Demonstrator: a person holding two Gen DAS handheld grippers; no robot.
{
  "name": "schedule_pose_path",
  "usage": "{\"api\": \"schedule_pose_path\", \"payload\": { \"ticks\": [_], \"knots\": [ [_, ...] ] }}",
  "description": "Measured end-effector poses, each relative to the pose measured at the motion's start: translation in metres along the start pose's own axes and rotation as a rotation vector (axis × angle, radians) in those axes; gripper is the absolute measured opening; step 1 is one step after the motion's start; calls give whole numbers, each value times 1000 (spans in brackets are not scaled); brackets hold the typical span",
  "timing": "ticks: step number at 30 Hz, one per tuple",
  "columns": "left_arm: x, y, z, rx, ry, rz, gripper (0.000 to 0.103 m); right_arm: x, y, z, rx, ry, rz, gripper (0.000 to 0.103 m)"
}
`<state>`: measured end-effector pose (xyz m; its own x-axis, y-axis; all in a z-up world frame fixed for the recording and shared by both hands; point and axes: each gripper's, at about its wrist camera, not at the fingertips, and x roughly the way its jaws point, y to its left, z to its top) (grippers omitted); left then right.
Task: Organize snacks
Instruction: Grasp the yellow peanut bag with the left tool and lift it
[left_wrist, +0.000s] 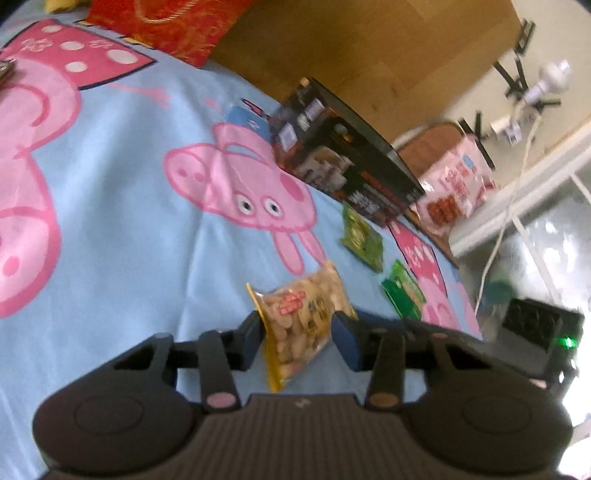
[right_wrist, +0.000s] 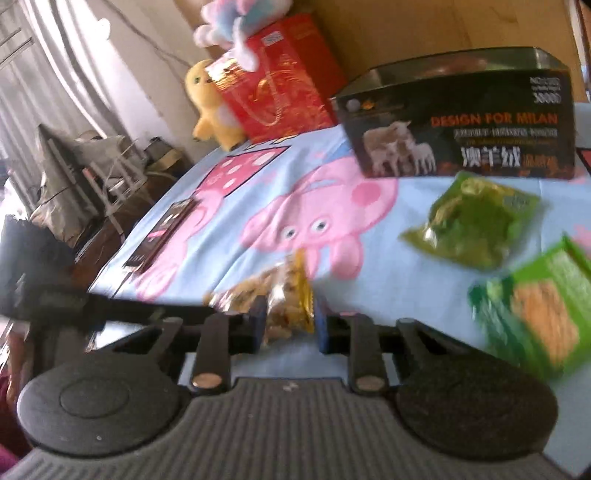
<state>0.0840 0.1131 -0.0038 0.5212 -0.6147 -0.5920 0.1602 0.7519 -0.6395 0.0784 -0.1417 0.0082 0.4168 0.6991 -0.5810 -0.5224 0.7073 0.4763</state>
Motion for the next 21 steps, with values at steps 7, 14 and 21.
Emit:
{"api": "schedule_pose_path", "payload": {
  "ticks": [7, 14, 21],
  "knots": [
    [36, -70, -28, 290, 127, -25, 45, -61, -15, -47, 103, -43, -39, 21],
    [71, -136, -59, 507, 210, -54, 52, -122, -20, -94, 159, -121, -154, 23],
    [72, -147, -65, 507, 202, 2, 54, -129, -14, -100, 74, -145, -255, 26]
  ]
}}
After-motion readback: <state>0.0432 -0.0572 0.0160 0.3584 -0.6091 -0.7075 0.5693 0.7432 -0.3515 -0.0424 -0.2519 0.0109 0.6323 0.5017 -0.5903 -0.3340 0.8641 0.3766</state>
